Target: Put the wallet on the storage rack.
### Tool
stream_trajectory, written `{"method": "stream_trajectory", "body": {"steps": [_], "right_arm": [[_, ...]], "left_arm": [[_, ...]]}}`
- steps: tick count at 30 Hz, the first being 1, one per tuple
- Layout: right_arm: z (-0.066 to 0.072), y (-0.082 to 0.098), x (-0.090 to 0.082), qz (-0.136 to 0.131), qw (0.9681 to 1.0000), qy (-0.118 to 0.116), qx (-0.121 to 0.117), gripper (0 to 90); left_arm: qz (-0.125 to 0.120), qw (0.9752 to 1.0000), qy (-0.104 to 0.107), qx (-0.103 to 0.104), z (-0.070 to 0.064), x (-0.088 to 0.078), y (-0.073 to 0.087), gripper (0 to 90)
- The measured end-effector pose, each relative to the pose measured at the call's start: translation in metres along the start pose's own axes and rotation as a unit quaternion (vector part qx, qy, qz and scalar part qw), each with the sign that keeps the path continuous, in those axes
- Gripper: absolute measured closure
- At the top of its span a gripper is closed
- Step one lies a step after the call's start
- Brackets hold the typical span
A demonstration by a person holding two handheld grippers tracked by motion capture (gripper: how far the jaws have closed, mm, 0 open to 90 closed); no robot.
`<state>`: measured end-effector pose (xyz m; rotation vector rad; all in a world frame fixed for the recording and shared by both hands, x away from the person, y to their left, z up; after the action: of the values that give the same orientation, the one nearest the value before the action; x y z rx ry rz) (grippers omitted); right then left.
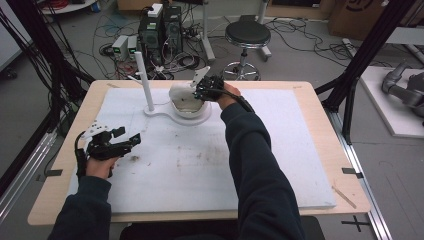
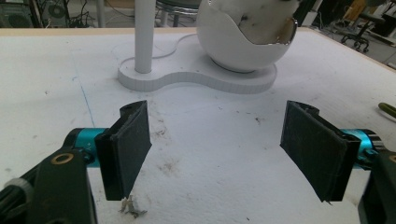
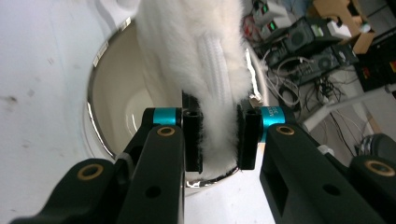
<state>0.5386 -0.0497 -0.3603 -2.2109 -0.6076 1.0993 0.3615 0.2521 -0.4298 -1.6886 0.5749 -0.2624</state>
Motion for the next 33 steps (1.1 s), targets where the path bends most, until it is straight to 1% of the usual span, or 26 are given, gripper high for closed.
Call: {"method": "stream_trajectory", "body": {"steps": [3, 5, 6, 7, 8, 9, 12, 13, 14, 16, 17, 18, 19, 20, 21, 22, 23, 24, 25, 26, 27, 28, 29, 31, 32, 33], "right_arm": [[0.002, 0.004, 0.005, 0.015, 0.9999, 0.000, 0.003, 78.3], [0.003, 0.008, 0.006, 0.023, 0.9996, -0.012, 0.012, 77.8], [0.003, 0.009, -0.001, 0.008, 0.9989, -0.005, 0.046, 67.8], [0.003, 0.009, -0.001, 0.008, 0.9989, -0.005, 0.046, 67.8], [0.001, 0.012, -0.008, -0.010, 0.9954, 0.006, 0.095, 50.8], [0.001, 0.012, -0.008, -0.010, 0.9954, 0.006, 0.095, 50.8], [0.000, 0.022, -0.037, -0.049, 0.9833, 0.009, 0.175, 40.6], [0.000, 0.022, -0.037, -0.049, 0.9833, 0.009, 0.175, 40.6], [0.000, 0.030, -0.057, -0.064, 0.9793, 0.017, 0.191, 40.0], [-0.001, 0.034, -0.067, -0.062, 0.9774, 0.020, 0.201, 36.8], [-0.003, 0.038, -0.077, -0.056, 0.9739, 0.020, 0.219, 34.1], [-0.003, 0.048, -0.099, -0.073, 0.9656, 0.033, 0.247, 33.9], [-0.003, 0.048, -0.099, -0.073, 0.9656, 0.033, 0.247, 33.9], [0.000, 0.060, -0.120, -0.087, 0.9602, 0.051, 0.260, 25.9], [0.000, 0.060, -0.120, -0.087, 0.9602, 0.051, 0.260, 25.9], [0.005, 0.075, -0.140, -0.089, 0.9521, 0.070, 0.284, 21.7], [0.005, 0.075, -0.140, -0.089, 0.9521, 0.070, 0.284, 21.7], [0.011, 0.088, -0.157, -0.067, 0.9478, 0.078, 0.302, 21.7], [0.011, 0.088, -0.157, -0.067, 0.9478, 0.078, 0.302, 21.7], [0.022, 0.102, -0.175, -0.066, 0.9437, 0.089, 0.312, 21.7], [0.022, 0.102, -0.175, -0.066, 0.9437, 0.089, 0.312, 21.7], [0.034, 0.115, -0.189, -0.072, 0.9421, 0.099, 0.312, 21.8], [0.034, 0.115, -0.189, -0.072, 0.9421, 0.099, 0.312, 21.8], [0.046, 0.129, -0.197, -0.068, 0.9391, 0.104, 0.320, 22.8], [0.057, 0.142, -0.203, -0.068, 0.9343, 0.104, 0.334, 25.2], [0.057, 0.142, -0.203, -0.068, 0.9343, 0.104, 0.334, 25.2]], "left_arm": [[0.000, 1.0000, 0.001, -0.001, 0.000, 0.001, 0.001, 24.0], [0.003, 1.0000, 0.004, -0.001, -0.001, 0.002, 0.001, 24.0], [0.005, 1.0000, 0.004, 0.000, -0.001, 0.002, 0.001, 24.0], [0.006, 1.0000, 0.005, -0.001, -0.002, 0.002, 0.002, 24.0], [0.005, 1.0000, 0.006, 0.000, -0.002, 0.002, 0.001, 24.0], [0.005, 1.0000, 0.006, 0.000, -0.002, 0.002, 0.001, 23.9], [0.002, 1.0000, 0.004, -0.004, -0.002, 0.001, 0.001, 23.7], [0.002, 1.0000, 0.004, -0.004, -0.002, 0.001, 0.001, 23.7], [0.002, 1.0000, 0.003, -0.005, -0.001, 0.001, 0.001, 23.7], [0.000, 1.0000, 0.002, -0.006, -0.002, 0.001, 0.000, 23.5], [0.000, 1.0000, 0.002, -0.005, -0.002, 0.001, 0.000, 22.8], [0.000, 1.0000, 0.001, -0.002, -0.003, 0.001, 0.000, 21.8], [-0.002, 1.0000, 0.001, -0.001, -0.003, 0.001, -0.001, 21.8], [-0.002, 1.0000, 0.001, 0.000, -0.004, 0.001, -0.001, 21.6], [-0.002, 1.0000, 0.001, 0.001, -0.005, 0.001, -0.001, 21.6], [-0.001, 1.0000, 0.003, 0.002, -0.005, 0.001, -0.001, 21.6], [-0.001, 1.0000, 0.003, 0.002, -0.006, 0.001, 0.000, 21.6], [0.001, 1.0000, 0.005, 0.004, -0.006, 0.002, 0.000, 21.6], [0.001, 1.0000, 0.007, 0.006, -0.007, 0.002, 0.000, 21.6], [0.002, 0.9999, 0.010, 0.006, -0.008, 0.003, 0.001, 21.6], [0.002, 0.9999, 0.010, 0.006, -0.008, 0.003, 0.001, 21.6], [0.002, 0.9999, 0.011, 0.007, -0.009, 0.003, 0.001, 21.6], [0.002, 0.9999, 0.012, 0.008, -0.009, 0.003, 0.001, 21.6], [0.003, 0.9999, 0.012, 0.009, -0.009, 0.003, 0.001, 21.6], [0.002, 0.9999, 0.011, 0.006, -0.008, 0.003, 0.001, 21.6], [0.002, 0.9999, 0.011, 0.006, -0.008, 0.003, 0.001, 21.6]]}}
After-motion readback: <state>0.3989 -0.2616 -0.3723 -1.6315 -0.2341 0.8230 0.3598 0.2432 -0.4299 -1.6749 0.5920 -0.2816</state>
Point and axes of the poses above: each handheld gripper's, and its own axes: x roughly forward along the jaws, y roughly out of its underside, z roughly to its left, the point moved 3 cm from there along x, roughly forward along the jaws, and after that the axes turned 12 degrees about -z, right-handed, at the moved point
